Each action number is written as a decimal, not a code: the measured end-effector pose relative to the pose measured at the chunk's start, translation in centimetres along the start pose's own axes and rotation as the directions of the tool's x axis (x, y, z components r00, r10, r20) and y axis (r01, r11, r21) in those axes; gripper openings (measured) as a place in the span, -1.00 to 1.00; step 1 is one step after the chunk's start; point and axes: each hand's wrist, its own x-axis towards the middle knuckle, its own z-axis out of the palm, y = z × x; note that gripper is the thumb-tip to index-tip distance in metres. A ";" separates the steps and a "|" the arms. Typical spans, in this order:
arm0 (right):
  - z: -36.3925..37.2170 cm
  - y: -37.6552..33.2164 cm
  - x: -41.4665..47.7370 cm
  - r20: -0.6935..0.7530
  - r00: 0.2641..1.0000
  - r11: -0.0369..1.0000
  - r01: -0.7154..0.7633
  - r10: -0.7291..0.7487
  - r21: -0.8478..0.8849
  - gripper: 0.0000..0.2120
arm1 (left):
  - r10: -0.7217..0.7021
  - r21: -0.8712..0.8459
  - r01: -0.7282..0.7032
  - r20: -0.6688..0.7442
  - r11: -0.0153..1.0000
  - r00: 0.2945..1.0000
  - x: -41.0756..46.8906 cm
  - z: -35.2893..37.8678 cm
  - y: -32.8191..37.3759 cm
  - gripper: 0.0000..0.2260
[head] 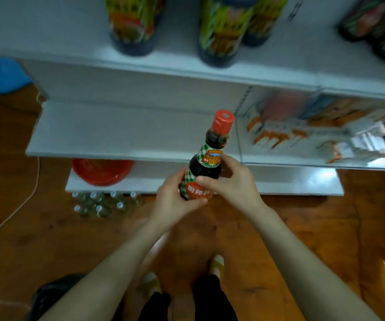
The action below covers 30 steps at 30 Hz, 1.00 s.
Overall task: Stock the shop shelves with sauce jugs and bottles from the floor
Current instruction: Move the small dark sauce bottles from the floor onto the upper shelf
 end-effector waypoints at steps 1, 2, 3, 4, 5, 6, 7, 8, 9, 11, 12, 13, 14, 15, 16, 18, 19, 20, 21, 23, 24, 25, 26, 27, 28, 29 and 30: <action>-1.7 -0.8 0.1 -0.029 1.000 1.000 0.014 -0.013 0.008 -0.48 | 0.035 0.015 -0.035 0.018 0.999 0.999 0.9 0.2 1.9 -0.44; -3.4 -1.4 0.3 -0.056 0.998 0.999 0.030 -0.029 0.017 -0.50 | 0.068 0.028 -0.069 0.033 0.997 0.997 1.8 0.6 3.7 -0.44; -5.2 -2.0 0.6 -0.082 0.996 0.999 0.048 -0.046 0.025 -0.51 | 0.100 0.040 -0.102 0.044 0.994 0.994 2.7 1.1 5.5 -0.43; -6.9 -2.4 0.9 -0.104 0.992 0.997 0.071 -0.067 0.026 -0.54 | 0.132 0.058 -0.134 0.048 0.989 0.990 3.7 1.7 7.2 -0.43; -8.6 -2.7 1.3 -0.121 0.988 0.995 0.096 -0.093 0.025 -0.56 | 0.158 0.077 -0.161 0.049 0.984 0.986 4.6 2.4 8.9 -0.42; -10.4 -3.0 1.6 -0.134 0.983 0.991 0.128 -0.124 0.024 -0.58 | 0.172 0.093 -0.175 0.049 0.980 0.984 5.4 3.2 10.4 -0.41; -12.2 -3.1 2.1 -0.143 0.978 0.987 0.157 -0.152 0.023 -0.60 | 0.178 0.102 -0.181 0.043 0.978 0.983 6.3 4.1 11.9 -0.41; -14.1 -3.2 2.5 -0.145 0.973 0.982 0.187 -0.182 0.024 -0.62 | 0.186 0.108 -0.189 0.035 0.976 0.982 7.0 5.1 13.3 -0.41; -15.9 -3.3 3.0 -0.140 0.967 0.976 0.217 -0.211 0.029 -0.63 | 0.201 0.113 -0.203 0.029 0.973 0.979 7.8 6.0 14.7 -0.41; -19.8 -3.3 3.9 -0.104 0.963 0.967 0.253 -0.247 0.045 -0.61 | 0.215 0.118 -0.216 0.019 0.969 0.976 9.2 8.2 17.3 -0.42; -21.6 -3.2 4.2 -0.082 0.966 0.966 0.252 -0.246 0.060 -0.58 | 0.214 0.115 -0.215 0.017 0.970 0.977 9.9 9.3 18.5 -0.45; -23.4 -3.0 4.6 -0.058 0.969 0.966 0.246 -0.242 0.082 -0.54 | 0.215 0.110 -0.215 0.016 0.970 0.977 10.5 10.3 19.6 -0.47; -25.0 -2.9 5.0 -0.033 0.970 0.966 0.241 -0.239 0.096 -0.50 | 0.217 0.112 -0.217 0.013 0.970 0.976 11.0 11.4 20.7 -0.50; -26.5 -2.8 5.4 -0.013 0.971 0.966 0.238 -0.238 0.103 -0.47 | 0.221 0.114 -0.221 0.011 0.969 0.975 11.6 12.4 21.7 -0.53; -27.9 -2.7 5.9 -0.007 0.972 0.966 0.236 -0.237 0.101 -0.46 | 0.227 0.112 -0.227 0.013 0.967 0.974 12.2 13.3 22.5 -0.54; -30.2 -2.4 6.8 -0.030 0.971 0.968 0.237 -0.236 0.084 -0.45 | 0.239 0.105 -0.239 0.021 0.965 0.971 13.5 14.9 24.0 -0.56; -31.2 -2.1 7.3 -0.049 0.971 0.968 0.238 -0.234 0.076 -0.45 | 0.242 0.109 -0.243 0.027 0.964 0.970 14.2 15.6 24.7 -0.56; -32.0 -1.9 7.8 -0.067 0.971 0.969 0.233 -0.228 0.078 -0.44 | 0.245 0.120 -0.247 0.035 0.961 0.969 14.9 16.2 25.2 -0.56; -32.8 -1.6 8.4 -0.082 0.973 0.972 0.223 -0.216 0.081 -0.43 | 0.252 0.131 -0.255 0.043 0.958 0.967 15.7 16.7 25.6 -0.54; -34.2 -1.2 9.4 -0.100 0.972 0.970 0.222 -0.212 0.096 -0.44 | 0.267 0.146 -0.272 0.056 0.951 0.962 17.2 17.5 26.6 -0.51; -34.8 -0.9 9.9 -0.111 0.969 0.967 0.232 -0.220 0.108 -0.45 | 0.278 0.161 -0.286 0.071 0.945 0.958 18.2 17.9 26.9 -0.51; -35.3 -0.6 10.6 -0.128 0.966 0.963 0.238 -0.223 0.126 -0.46 | 0.289 0.180 -0.302 0.095 0.936 0.953 19.1 18.3 27.2 -0.51; -35.8 -0.4 11.2 -0.148 0.965 0.961 0.236 -0.215 0.145 -0.46 | 0.296 0.197 -0.315 0.123 0.928 0.947 20.1 18.6 27.6 -0.51; -36.3 -0.1 11.7 -0.167 0.964 0.958 0.235 -0.207 0.166 -0.47 | 0.298 0.207 -0.323 0.144 0.923 0.944 21.0 18.9 27.8 -0.51; -36.8 0.1 12.3 -0.186 0.960 0.955 0.240 -0.207 0.175 -0.47 | 0.301 0.208 -0.330 0.160 0.921 0.940 22.0 19.3 28.2 -0.48; -37.2 0.4 12.9 -0.205 0.955 0.952 0.251 -0.214 0.177 -0.47 | 0.303 0.205 -0.336 0.176 0.920 0.937 23.1 19.7 28.5 -0.45; -37.7 0.6 13.5 -0.222 0.950 0.949 0.263 -0.222 0.176 -0.46 | 0.303 0.197 -0.340 0.195 0.919 0.933 24.0 20.2 28.7 -0.42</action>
